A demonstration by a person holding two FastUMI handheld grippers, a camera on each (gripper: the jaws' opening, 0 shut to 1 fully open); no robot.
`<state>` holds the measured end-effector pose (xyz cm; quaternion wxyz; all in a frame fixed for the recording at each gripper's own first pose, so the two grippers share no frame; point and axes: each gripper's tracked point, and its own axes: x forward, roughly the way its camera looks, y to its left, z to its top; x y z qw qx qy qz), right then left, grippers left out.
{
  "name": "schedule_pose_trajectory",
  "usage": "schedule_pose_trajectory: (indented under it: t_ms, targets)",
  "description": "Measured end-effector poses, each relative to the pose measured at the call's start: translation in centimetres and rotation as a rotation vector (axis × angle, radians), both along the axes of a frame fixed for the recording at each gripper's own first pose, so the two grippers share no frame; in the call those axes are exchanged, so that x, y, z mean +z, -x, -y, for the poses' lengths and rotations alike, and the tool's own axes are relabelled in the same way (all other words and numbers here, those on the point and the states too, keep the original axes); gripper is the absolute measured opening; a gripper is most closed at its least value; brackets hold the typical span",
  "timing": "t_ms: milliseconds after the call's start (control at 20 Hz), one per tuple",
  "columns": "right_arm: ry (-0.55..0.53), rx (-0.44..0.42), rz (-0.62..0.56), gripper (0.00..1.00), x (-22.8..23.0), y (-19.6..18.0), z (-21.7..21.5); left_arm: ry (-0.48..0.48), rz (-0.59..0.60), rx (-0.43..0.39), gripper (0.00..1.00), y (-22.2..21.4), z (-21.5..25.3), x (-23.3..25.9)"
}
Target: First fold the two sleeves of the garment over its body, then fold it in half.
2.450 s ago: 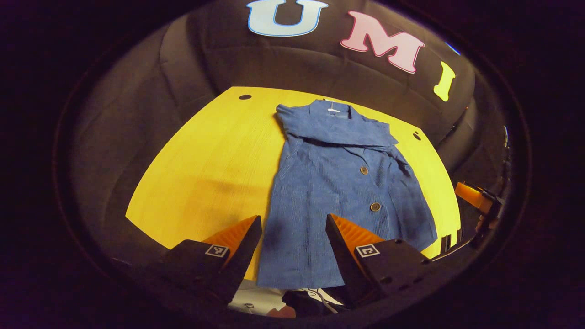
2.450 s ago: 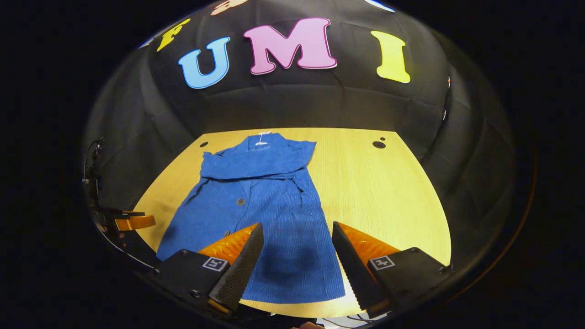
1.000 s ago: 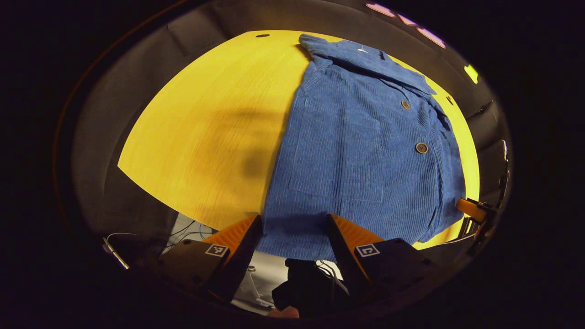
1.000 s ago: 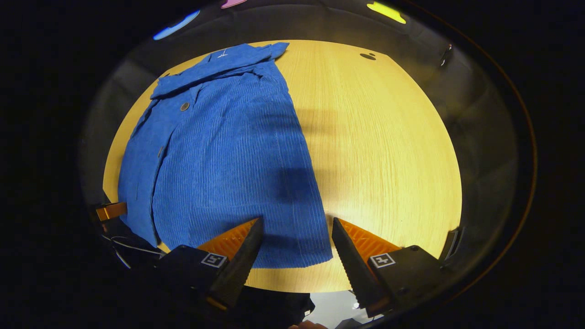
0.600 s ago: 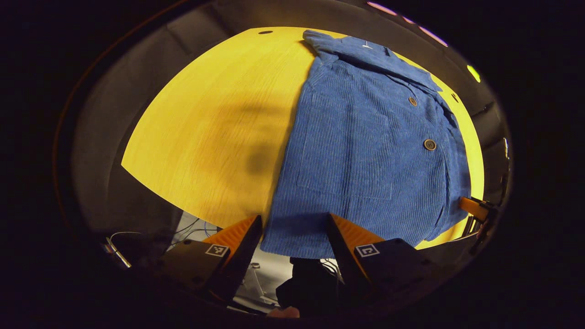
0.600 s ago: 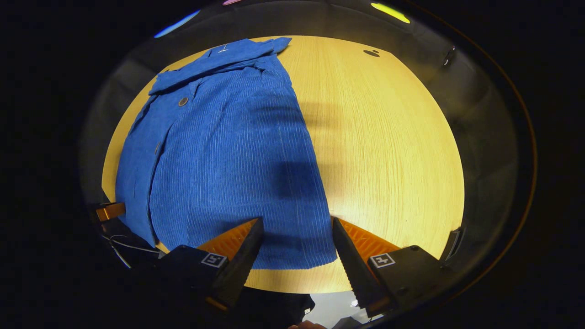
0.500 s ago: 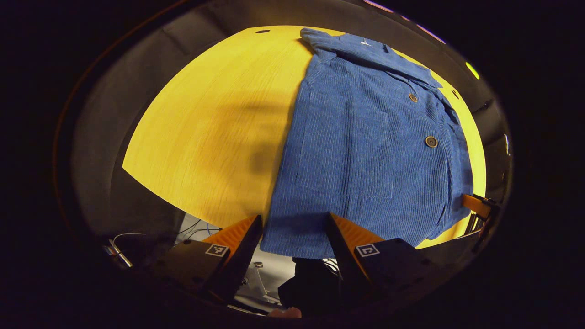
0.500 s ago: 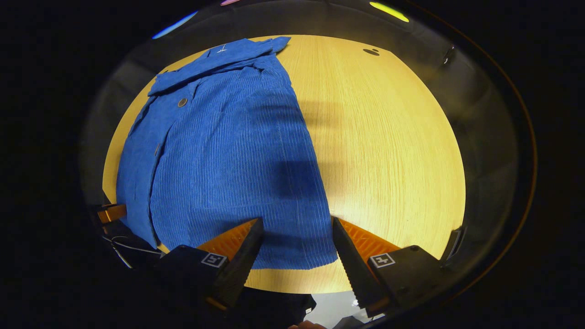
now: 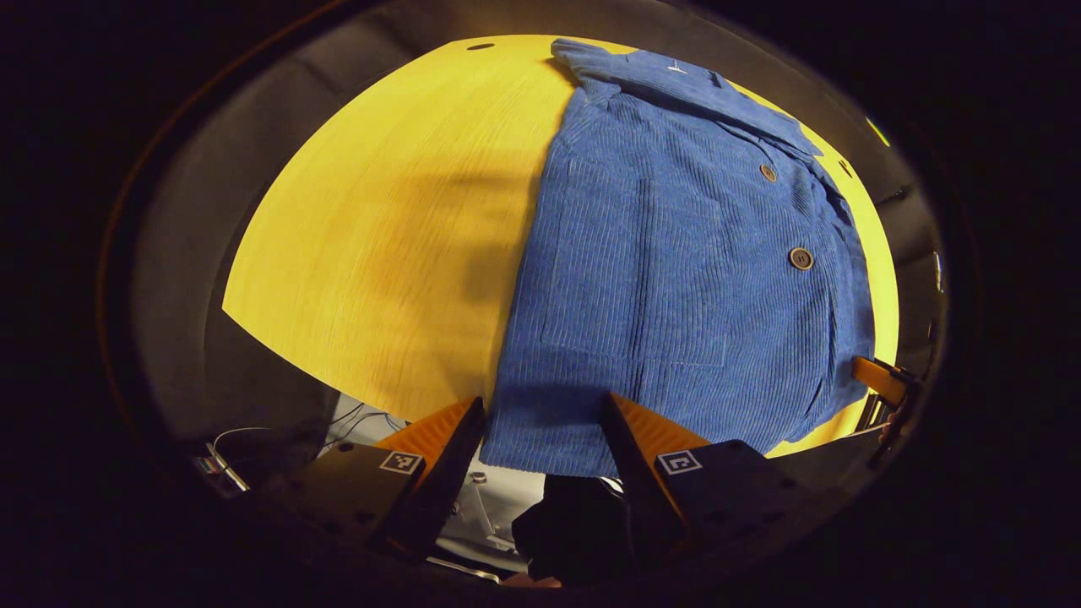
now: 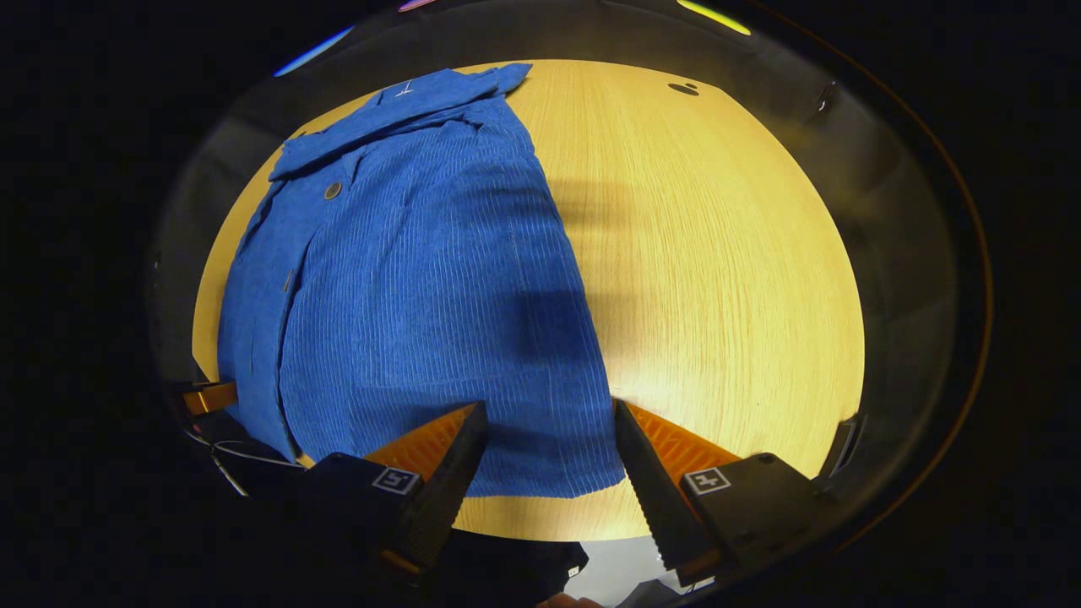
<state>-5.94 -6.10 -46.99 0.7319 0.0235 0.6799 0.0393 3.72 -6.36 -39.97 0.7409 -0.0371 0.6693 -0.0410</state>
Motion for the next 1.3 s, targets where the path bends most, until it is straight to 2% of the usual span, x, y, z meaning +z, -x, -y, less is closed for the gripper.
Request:
schedule_pose_trajectory:
  t_ms: [150,350,400,450,550,600,650,800,950,1150,1300]
  targets:
    - [0.002,-0.002,-0.001,0.98,0.0,0.0,0.0,0.000,0.039,0.013,0.84,0.0,0.0,-0.1]
    - [0.004,-0.019,0.007,0.98,-0.1,0.0,-0.2,-0.001,0.046,-0.028,0.83,0.2,0.2,-0.3]
    - [0.000,-0.021,-0.003,0.98,-0.1,0.0,-0.4,0.003,0.040,-0.042,0.80,0.0,0.3,-0.1]
    - [-0.001,-0.023,-0.014,0.97,0.2,0.0,-0.6,0.015,0.040,-0.049,0.60,-0.3,0.8,-0.1]
    - [-0.031,-0.075,-0.023,0.36,0.2,-0.2,-1.9,0.015,0.017,-0.045,0.21,-0.6,1.6,0.2]
    - [-0.025,-0.059,-0.022,0.05,0.2,-0.6,-2.3,0.009,0.007,-0.067,0.01,-0.7,1.9,0.3]
    - [-0.020,-0.019,-0.048,0.04,0.1,-0.2,-2.2,0.019,-0.001,-0.069,0.00,-0.6,2.0,0.1]
    - [-0.038,0.000,-0.056,0.02,0.3,0.1,-2.8,0.133,-0.034,-0.022,0.00,-0.1,3.2,0.7]
    - [-0.096,-0.032,-0.061,0.02,1.5,0.1,-4.2,0.181,-0.025,0.011,0.00,-0.1,3.2,1.9]
    - [-0.179,-0.070,-0.018,0.02,4.9,-1.7,-5.8,0.213,0.027,-0.009,0.00,-0.6,2.7,4.9]
    - [-0.218,-0.048,0.034,0.02,8.0,-4.1,-6.9,0.237,0.087,-0.056,0.00,-2.1,2.7,7.9]
